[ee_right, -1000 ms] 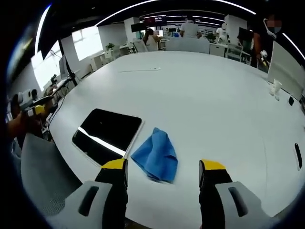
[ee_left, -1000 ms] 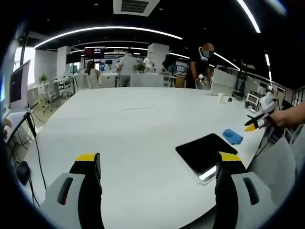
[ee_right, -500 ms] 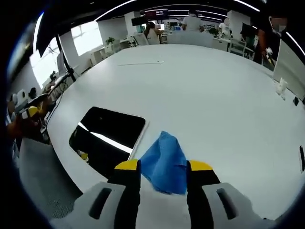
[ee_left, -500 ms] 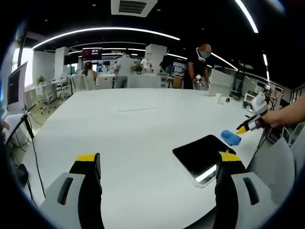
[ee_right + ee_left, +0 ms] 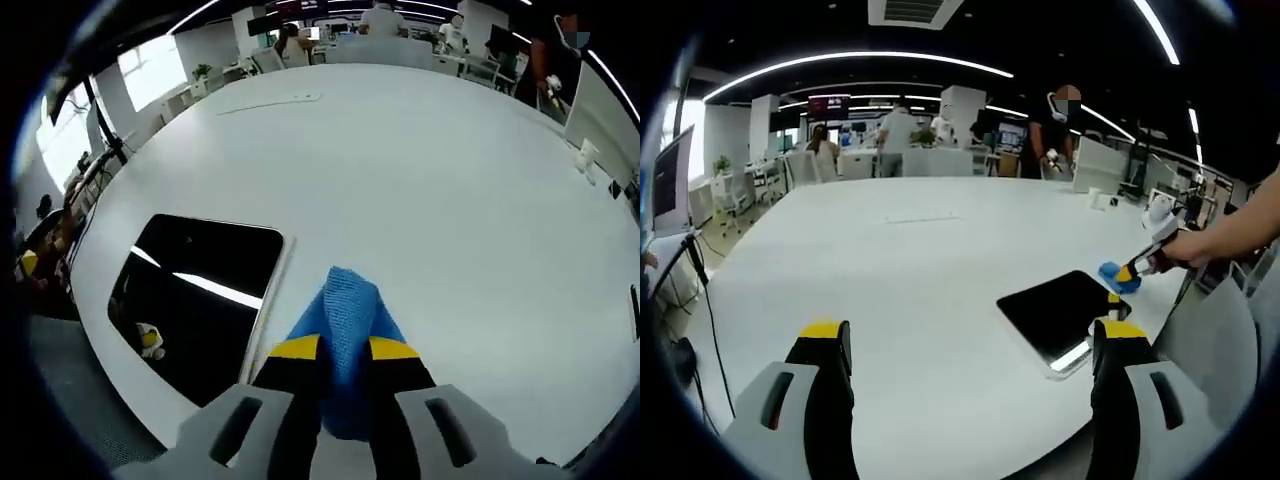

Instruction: Wipe the mirror surface with the cleaning cloth until all visible marks leave the cleaned area.

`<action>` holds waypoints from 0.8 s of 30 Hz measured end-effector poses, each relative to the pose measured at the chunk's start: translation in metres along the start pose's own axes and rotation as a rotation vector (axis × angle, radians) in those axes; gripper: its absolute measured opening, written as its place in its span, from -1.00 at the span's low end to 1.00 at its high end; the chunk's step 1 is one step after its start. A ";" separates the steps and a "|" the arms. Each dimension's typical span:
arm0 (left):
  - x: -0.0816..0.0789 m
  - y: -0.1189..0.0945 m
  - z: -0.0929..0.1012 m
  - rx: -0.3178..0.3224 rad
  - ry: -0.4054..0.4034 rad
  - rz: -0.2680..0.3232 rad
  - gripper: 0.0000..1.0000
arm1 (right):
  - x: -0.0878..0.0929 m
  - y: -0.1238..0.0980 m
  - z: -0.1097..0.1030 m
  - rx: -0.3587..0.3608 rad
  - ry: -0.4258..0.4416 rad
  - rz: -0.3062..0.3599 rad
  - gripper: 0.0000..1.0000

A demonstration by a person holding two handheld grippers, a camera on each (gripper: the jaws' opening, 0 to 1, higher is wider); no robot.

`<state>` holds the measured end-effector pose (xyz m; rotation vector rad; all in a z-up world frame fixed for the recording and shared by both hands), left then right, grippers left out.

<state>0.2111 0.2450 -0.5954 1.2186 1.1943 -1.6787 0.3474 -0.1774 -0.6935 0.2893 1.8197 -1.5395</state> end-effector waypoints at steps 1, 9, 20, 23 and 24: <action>0.000 -0.001 0.001 0.001 -0.002 0.002 0.98 | 0.000 0.000 0.000 -0.002 0.008 -0.001 -0.91; 0.005 -0.003 0.003 0.001 -0.012 -0.002 0.98 | -0.002 0.002 0.004 0.000 0.052 -0.031 -0.94; 0.007 -0.005 0.002 0.010 -0.010 -0.002 0.98 | -0.046 -0.008 0.002 -0.033 0.128 0.027 -0.95; 0.010 -0.006 0.001 0.005 0.001 -0.009 0.98 | -0.054 -0.004 -0.006 -0.072 0.197 0.018 -0.96; 0.011 -0.006 0.000 0.003 -0.004 -0.007 0.98 | -0.057 -0.003 -0.010 -0.069 0.189 0.021 -0.96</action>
Point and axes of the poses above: the point that each gripper's makers call its tool centre point, and the gripper's own axes: y roughly forward along the fingers, z roughly to its right, x roughly out of its underside, the point moved 6 cm from there along -y, roughly backward along the fingers, and after that the axes turned 7 degrees about z, right-handed, at the moved point
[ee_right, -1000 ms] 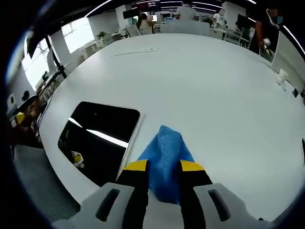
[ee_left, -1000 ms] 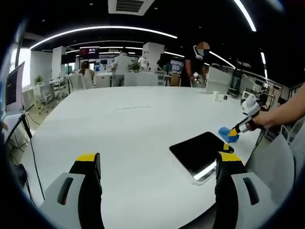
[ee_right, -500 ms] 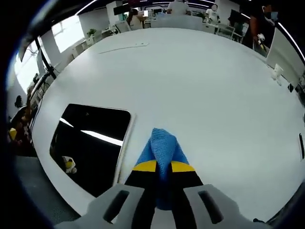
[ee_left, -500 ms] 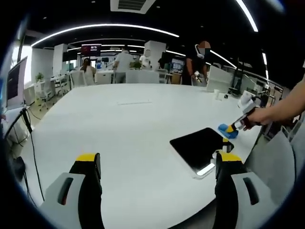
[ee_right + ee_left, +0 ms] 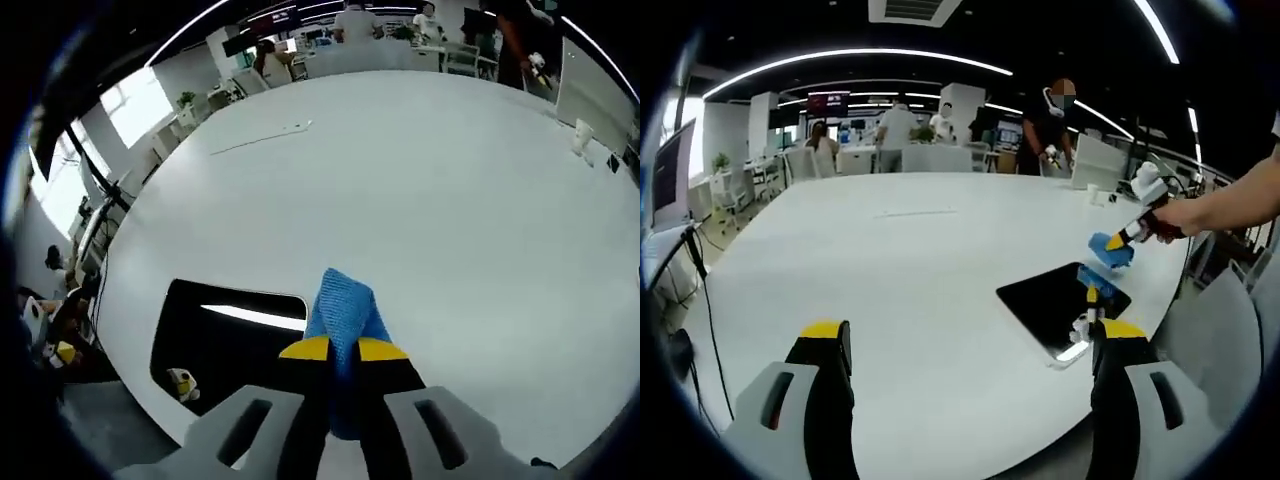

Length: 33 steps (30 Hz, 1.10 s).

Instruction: Wipe the mirror surface with the cleaning cloth until all visible marks leave the cleaned area.

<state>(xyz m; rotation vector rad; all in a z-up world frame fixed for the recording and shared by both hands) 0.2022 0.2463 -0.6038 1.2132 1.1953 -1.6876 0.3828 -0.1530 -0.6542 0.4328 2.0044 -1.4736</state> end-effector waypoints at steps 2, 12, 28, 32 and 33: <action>0.002 -0.001 0.000 0.008 -0.014 -0.004 0.98 | 0.001 0.003 -0.008 -0.008 0.003 -0.007 -0.96; 0.003 0.001 0.005 0.037 -0.007 0.000 0.98 | 0.013 0.034 -0.036 -0.013 0.012 -0.059 -0.96; 0.007 0.010 0.028 0.098 0.011 -0.002 0.98 | 0.014 0.046 -0.088 -0.004 -0.094 -0.115 -0.96; 0.010 0.011 0.031 0.101 0.008 -0.028 0.98 | 0.013 0.053 -0.103 -0.001 -0.093 -0.126 -0.96; 0.010 0.011 0.033 0.114 -0.004 -0.025 0.98 | 0.012 0.055 -0.107 0.006 -0.107 -0.131 -0.97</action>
Point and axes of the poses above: the point that each gripper's makers call its tool centre point, and the gripper's own axes: y roughly forward along the fingers, z roughly to its right, x roughly out of its underside, the point moved 6 cm from there along -y, roughly backward along the fingers, and after that the axes turned 7 degrees about z, right-handed, at the moved point
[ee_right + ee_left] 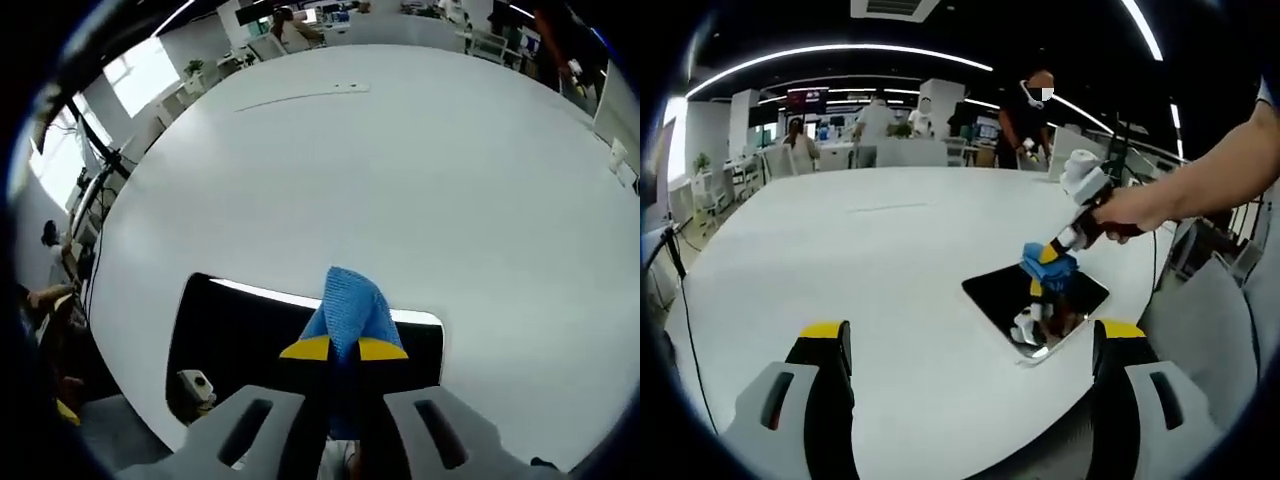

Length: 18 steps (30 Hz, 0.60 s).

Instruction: Wipe the mirror surface with the cleaning cloth until all visible marks leave the cleaned area.

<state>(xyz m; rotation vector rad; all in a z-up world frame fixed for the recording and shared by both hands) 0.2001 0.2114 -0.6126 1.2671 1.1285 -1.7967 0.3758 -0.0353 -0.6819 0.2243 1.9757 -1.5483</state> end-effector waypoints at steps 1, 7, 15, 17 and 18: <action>0.000 0.000 0.000 0.002 -0.004 0.002 0.98 | 0.000 -0.002 -0.005 -0.001 -0.003 -0.002 -0.97; 0.008 0.000 0.002 0.006 -0.007 -0.009 0.98 | -0.002 0.003 -0.036 -0.039 -0.001 -0.010 -0.97; 0.014 0.003 0.003 0.002 -0.004 -0.011 0.98 | -0.009 0.017 -0.067 -0.072 -0.037 -0.010 -0.97; 0.017 0.005 0.007 0.039 -0.031 -0.031 0.96 | -0.010 0.019 -0.072 -0.077 -0.049 -0.010 -0.97; 0.016 0.005 0.006 0.035 -0.026 -0.027 0.97 | -0.011 0.020 -0.074 -0.074 -0.055 -0.008 -0.97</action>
Point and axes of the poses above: the point that each gripper's makers call its tool centre point, and the gripper's own axes: y roughly forward along the fingers, z roughly to its right, x roughly out of its underside, the point moved 6 cm from there along -y, roughly backward along the fingers, and after that the axes turned 7 degrees about z, right-handed, at the moved point
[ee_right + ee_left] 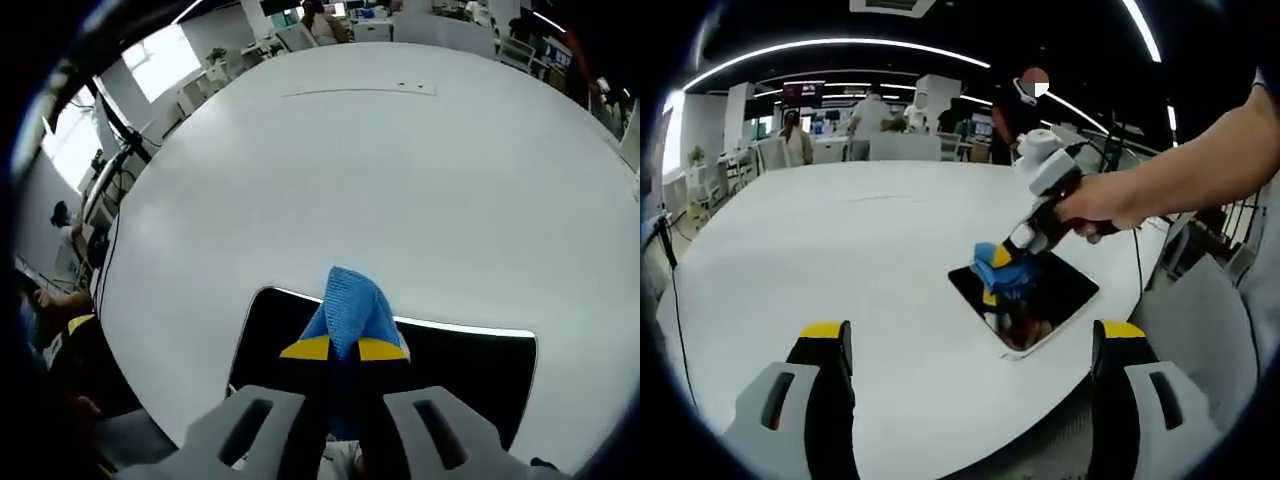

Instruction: Wipe the mirror surface with the cleaning cloth until all visible marks leave the cleaned area.

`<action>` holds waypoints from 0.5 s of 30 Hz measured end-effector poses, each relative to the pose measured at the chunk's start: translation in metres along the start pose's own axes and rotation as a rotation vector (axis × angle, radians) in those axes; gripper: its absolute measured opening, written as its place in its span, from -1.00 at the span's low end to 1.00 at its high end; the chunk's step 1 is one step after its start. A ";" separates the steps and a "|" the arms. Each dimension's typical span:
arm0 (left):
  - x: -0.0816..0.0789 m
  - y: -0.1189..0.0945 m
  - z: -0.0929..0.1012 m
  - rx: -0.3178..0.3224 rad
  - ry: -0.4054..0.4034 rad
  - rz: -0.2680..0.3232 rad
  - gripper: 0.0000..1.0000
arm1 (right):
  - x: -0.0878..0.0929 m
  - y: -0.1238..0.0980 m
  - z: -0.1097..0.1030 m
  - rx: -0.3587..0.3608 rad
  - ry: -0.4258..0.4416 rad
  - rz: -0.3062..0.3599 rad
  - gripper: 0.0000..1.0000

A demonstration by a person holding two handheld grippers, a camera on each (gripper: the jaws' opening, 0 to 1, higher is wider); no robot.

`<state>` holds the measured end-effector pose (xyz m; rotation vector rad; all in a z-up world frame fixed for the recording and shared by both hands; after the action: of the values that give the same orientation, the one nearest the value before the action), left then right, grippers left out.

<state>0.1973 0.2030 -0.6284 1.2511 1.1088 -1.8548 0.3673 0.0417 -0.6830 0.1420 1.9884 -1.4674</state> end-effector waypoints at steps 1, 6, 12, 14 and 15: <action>-0.001 0.000 0.001 0.004 0.007 0.009 0.98 | 0.000 -0.001 -0.003 0.001 0.000 0.001 -0.97; -0.009 0.000 0.005 0.019 0.002 0.021 0.98 | -0.001 0.000 -0.016 -0.013 -0.016 0.001 -0.97; -0.010 0.008 0.011 0.016 -0.010 0.029 0.98 | -0.005 0.010 -0.026 -0.032 -0.009 0.014 -0.97; -0.007 0.008 0.010 0.019 0.002 0.029 0.98 | -0.005 0.009 -0.032 -0.039 -0.009 0.016 -0.97; -0.007 0.007 0.007 0.012 0.000 0.028 0.98 | -0.006 0.009 -0.035 -0.045 -0.013 0.018 -0.97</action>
<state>0.2028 0.1934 -0.6229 1.2664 1.0764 -1.8432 0.3604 0.0772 -0.6814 0.1306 2.0027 -1.4079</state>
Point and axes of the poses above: the point that each gripper's makers call its tool centre point, and the gripper's own axes: y roughly forward along the fingers, z roughly to its right, x roughly out of its underside, the point moved 6 cm from there along -y, roughly backward along the fingers, and after that the axes turned 7 degrees about z, right-handed, at the moved point
